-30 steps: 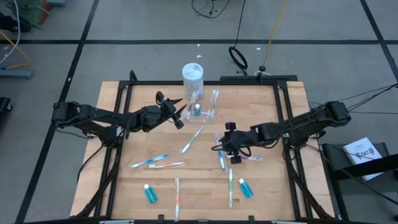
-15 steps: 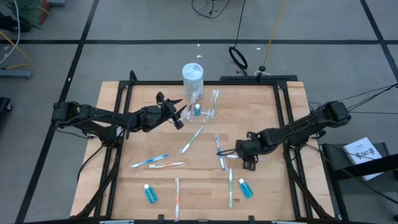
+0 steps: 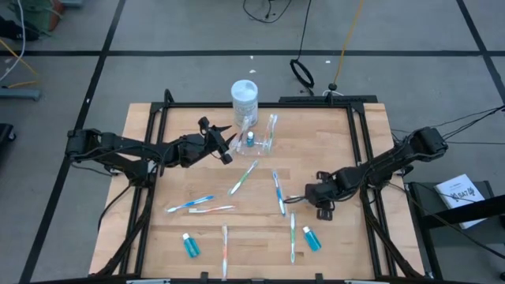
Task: Pick & Place toothbrushing station
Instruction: Put the purple toothbrush into the transparent organizer
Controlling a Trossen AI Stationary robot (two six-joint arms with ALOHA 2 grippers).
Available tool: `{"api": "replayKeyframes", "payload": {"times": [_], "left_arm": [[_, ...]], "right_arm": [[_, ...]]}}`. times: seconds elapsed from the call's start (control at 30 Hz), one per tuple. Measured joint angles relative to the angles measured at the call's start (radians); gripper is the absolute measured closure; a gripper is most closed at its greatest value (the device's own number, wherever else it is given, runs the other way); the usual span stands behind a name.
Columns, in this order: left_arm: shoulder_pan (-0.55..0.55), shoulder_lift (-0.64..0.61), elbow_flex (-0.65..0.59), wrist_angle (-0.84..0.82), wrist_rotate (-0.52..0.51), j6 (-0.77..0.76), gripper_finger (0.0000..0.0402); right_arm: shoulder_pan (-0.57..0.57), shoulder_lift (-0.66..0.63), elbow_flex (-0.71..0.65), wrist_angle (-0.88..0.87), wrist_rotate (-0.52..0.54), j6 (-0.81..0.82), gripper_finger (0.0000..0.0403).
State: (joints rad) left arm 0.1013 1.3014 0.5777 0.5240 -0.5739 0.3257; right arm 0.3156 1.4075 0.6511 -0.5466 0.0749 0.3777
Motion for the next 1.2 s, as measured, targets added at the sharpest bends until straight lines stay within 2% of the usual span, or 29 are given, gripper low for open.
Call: {"api": "replayKeyframes", "payload": {"times": [0.2, 0.33, 0.43, 0.53, 0.7, 0.8, 0.87, 0.93, 1.1, 1.2], "left_arm": [[0.0, 0.0, 0.0, 0.0, 0.0, 0.007, 0.0245], [0.0, 0.0, 0.0, 0.0, 0.0, 0.007, 0.0245], [0.002, 0.0, 0.0, 0.0, 0.0, 0.009, 0.0245], [0.007, 0.0, 0.0, 0.0, -0.001, 0.009, 0.0245], [0.012, 0.0, 0.0, 0.002, -0.001, 0.009, 0.0245], [0.012, 0.0, 0.0, 0.002, 0.0, 0.009, 0.0245], [0.012, 0.0, 0.0, 0.002, 0.0, 0.009, 0.0245], [0.011, 0.0, 0.0, 0.002, 0.0, 0.009, 0.0245], [0.011, 0.0, 0.0, 0.001, 0.0, 0.002, 0.0245], [0.011, 0.0, 0.0, 0.001, 0.0, -0.03, 0.0245]], "right_arm": [[0.002, 0.001, -0.001, 0.013, 0.033, -0.155, 0.0383], [0.002, -0.003, -0.003, 0.058, 0.158, -0.228, 0.0383], [0.0, -0.009, -0.007, 0.094, 0.308, -0.306, 0.0373], [-0.001, -0.029, -0.007, 0.117, 0.473, -0.402, 0.0381], [-0.01, -0.034, -0.006, 0.149, 0.81, -0.596, 0.0395], [-0.033, -0.027, -0.006, 0.262, 1.0, -0.837, 0.0395], [-0.056, -0.019, -0.006, 0.386, 1.12, -1.098, 0.0396], [-0.089, -0.016, -0.006, 0.554, 1.19, -1.378, 0.0399], [-0.177, -0.014, -0.005, 0.945, 1.117, -1.921, 0.0401], [-0.235, -0.014, -0.005, 1.071, 1.054, -2.164, 0.0401]]}}
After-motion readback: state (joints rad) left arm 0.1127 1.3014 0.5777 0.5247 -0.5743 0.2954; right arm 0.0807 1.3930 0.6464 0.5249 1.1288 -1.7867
